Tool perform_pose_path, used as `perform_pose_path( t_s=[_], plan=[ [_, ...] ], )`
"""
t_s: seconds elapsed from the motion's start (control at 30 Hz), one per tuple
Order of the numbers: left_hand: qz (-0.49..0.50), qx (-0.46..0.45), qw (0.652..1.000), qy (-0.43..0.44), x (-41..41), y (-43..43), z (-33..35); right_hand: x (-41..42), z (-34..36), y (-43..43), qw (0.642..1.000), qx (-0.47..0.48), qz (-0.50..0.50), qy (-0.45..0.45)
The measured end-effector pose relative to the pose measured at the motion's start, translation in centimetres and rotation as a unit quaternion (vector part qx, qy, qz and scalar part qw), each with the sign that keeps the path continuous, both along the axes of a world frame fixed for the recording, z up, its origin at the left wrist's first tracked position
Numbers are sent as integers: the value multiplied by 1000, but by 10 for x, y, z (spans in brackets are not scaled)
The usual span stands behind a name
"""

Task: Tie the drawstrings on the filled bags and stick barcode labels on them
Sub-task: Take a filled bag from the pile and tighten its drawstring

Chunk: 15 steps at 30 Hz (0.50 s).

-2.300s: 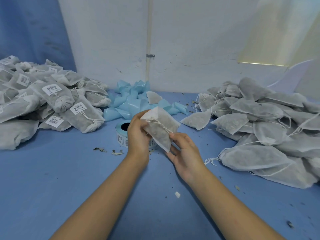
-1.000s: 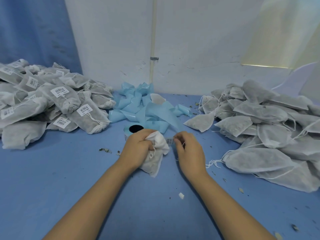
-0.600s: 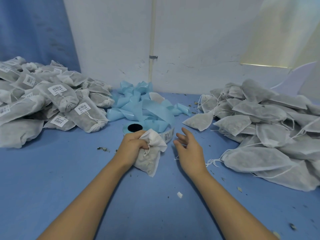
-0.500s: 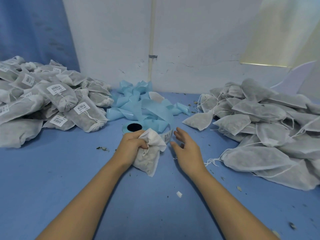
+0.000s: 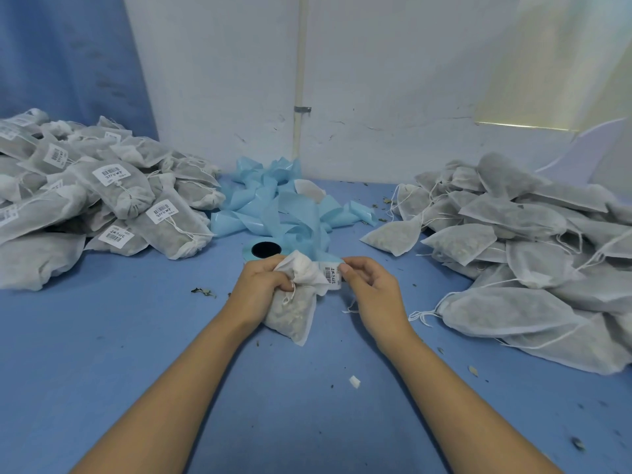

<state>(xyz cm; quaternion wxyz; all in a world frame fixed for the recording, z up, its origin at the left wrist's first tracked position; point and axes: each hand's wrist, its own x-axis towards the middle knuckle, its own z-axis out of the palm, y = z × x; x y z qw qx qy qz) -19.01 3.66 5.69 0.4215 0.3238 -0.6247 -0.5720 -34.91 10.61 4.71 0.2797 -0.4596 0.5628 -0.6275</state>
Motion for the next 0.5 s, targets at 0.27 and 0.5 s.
perform_pose_path(
  t_s=[0.27, 0.5],
  plan=[
    [31, -7, 999, -3, -1, -1, 0, -7, 2, 1, 993, -8, -86, -86],
    [48, -26, 998, -11, -4, 1, -1, -8, 3, 3, 979, -38, -157, -122]
  ],
)
